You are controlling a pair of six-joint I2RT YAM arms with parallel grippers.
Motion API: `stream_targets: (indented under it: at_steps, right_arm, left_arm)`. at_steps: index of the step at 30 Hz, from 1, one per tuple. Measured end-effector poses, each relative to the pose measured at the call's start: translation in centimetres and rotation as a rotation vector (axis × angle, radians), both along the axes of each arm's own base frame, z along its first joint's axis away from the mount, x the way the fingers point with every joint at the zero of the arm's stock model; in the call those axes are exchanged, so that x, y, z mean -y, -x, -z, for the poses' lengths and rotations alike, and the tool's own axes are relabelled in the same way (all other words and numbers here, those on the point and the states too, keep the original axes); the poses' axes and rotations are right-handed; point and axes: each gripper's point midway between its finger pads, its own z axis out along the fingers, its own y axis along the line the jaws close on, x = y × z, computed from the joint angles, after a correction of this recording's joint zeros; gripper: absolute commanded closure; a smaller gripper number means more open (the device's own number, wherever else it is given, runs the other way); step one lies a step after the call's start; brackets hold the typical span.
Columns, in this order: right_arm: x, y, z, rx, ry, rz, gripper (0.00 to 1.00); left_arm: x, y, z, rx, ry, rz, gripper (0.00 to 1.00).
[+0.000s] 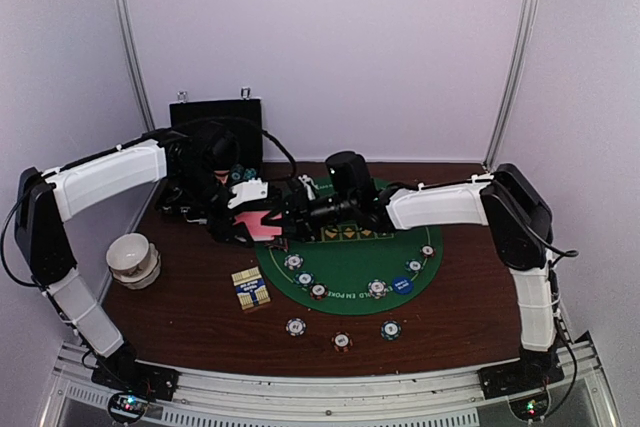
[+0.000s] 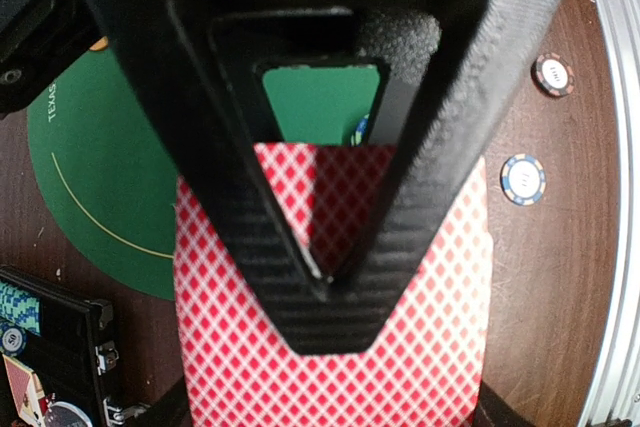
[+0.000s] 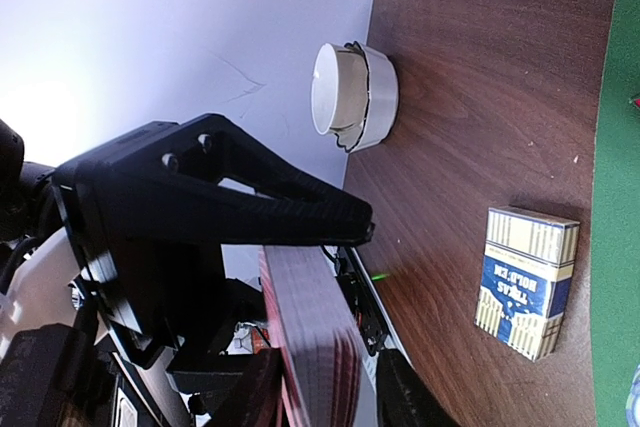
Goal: Distribute texas hold em gaming equipment
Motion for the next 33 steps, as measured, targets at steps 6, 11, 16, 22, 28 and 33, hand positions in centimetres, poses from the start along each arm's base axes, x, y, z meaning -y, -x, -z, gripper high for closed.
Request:
stream_targets:
  at_steps: [6, 11, 16, 22, 28, 33]
  right_arm:
    - [0.6, 0.2, 0.0, -0.003, 0.009, 0.003, 0.65]
    - [0.9, 0.4, -0.3, -0.012, 0.009, 0.006, 0.65]
    - [1.2, 0.6, -1.1, -0.017, -0.009, 0.012, 0.74]
    - [1.5, 0.8, -0.6, -0.041, -0.012, 0.015, 0.88]
    - [2.1, 0.8, -0.6, -0.043, -0.012, 0.019, 0.93]
    - [2.8, 0.8, -1.3, -0.034, -0.019, 0.024, 0.94]
  left_arm:
    - [-0.1, 0.1, 0.0, 0.001, 0.0, 0.0, 0.97]
    - [-0.1, 0.1, -0.1, 0.004, 0.0, -0.001, 0.98]
    - [-0.2, -0.1, -0.1, 0.012, -0.007, -0.005, 0.98]
    - [-0.4, -0.1, 0.1, 0.013, -0.017, -0.008, 0.99]
    - [-0.7, -0.1, 0.4, 0.015, -0.033, -0.015, 1.0]
    - [-0.7, -0.1, 0.4, 0.016, -0.035, -0.015, 1.0]
